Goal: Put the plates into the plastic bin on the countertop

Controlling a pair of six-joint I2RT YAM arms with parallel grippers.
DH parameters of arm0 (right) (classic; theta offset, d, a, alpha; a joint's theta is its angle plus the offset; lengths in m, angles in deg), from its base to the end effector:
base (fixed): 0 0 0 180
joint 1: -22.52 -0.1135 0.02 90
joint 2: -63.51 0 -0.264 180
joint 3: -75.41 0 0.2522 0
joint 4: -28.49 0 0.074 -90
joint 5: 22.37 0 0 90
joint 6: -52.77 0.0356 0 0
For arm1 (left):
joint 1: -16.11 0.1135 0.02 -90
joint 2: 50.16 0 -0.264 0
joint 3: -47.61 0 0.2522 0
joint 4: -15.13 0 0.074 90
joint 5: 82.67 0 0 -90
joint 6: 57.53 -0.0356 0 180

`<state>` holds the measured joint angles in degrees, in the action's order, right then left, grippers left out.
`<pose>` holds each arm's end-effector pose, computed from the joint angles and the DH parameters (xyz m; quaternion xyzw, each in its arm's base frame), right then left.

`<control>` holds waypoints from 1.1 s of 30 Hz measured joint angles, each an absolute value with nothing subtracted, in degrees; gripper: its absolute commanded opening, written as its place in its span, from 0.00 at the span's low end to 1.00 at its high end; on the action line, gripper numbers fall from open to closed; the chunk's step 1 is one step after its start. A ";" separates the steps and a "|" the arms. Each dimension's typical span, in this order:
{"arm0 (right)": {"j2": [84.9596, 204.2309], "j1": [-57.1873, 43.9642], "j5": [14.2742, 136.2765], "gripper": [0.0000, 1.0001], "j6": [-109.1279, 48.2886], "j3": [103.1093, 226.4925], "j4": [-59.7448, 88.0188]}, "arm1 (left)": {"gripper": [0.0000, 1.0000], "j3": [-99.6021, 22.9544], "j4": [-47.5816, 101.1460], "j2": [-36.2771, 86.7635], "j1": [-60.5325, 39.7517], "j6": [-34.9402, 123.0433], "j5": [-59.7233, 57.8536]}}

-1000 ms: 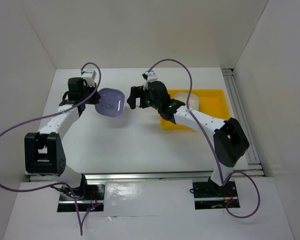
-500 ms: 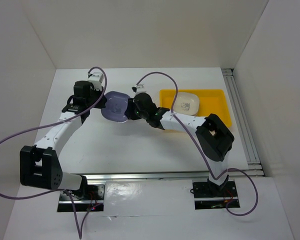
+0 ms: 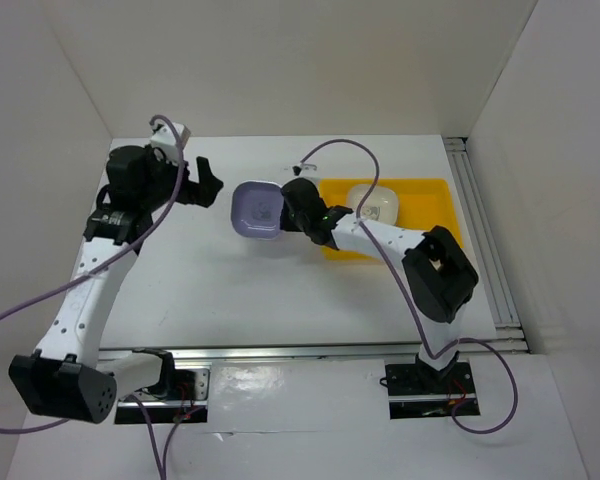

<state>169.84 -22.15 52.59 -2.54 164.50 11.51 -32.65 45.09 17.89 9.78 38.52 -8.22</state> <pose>0.3085 0.2920 0.2312 -0.0152 0.8782 0.2071 0.4308 0.2682 -0.0394 0.3787 0.0817 0.8001 -0.1716 0.5689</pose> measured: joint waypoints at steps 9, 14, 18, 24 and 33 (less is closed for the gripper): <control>156.22 -6.26 52.61 0.00 -8.11 161.83 2.72 | 1.00 -41.38 50.99 11.03 14.83 32.33 -9.51; 150.45 3.45 53.07 0.00 -15.58 160.87 -0.80 | 1.00 -38.12 54.71 11.55 15.77 29.29 -9.71; 150.17 7.18 52.56 0.00 -20.87 159.60 -3.94 | 1.00 -36.94 57.22 12.53 16.03 27.43 -11.22; 150.19 12.84 53.48 0.00 -25.40 157.22 -6.30 | 1.00 -36.85 58.10 12.64 16.03 25.27 -13.60; 152.57 16.01 57.24 0.58 -26.10 157.20 -5.93 | 1.00 -35.65 58.53 12.66 16.03 24.83 -14.06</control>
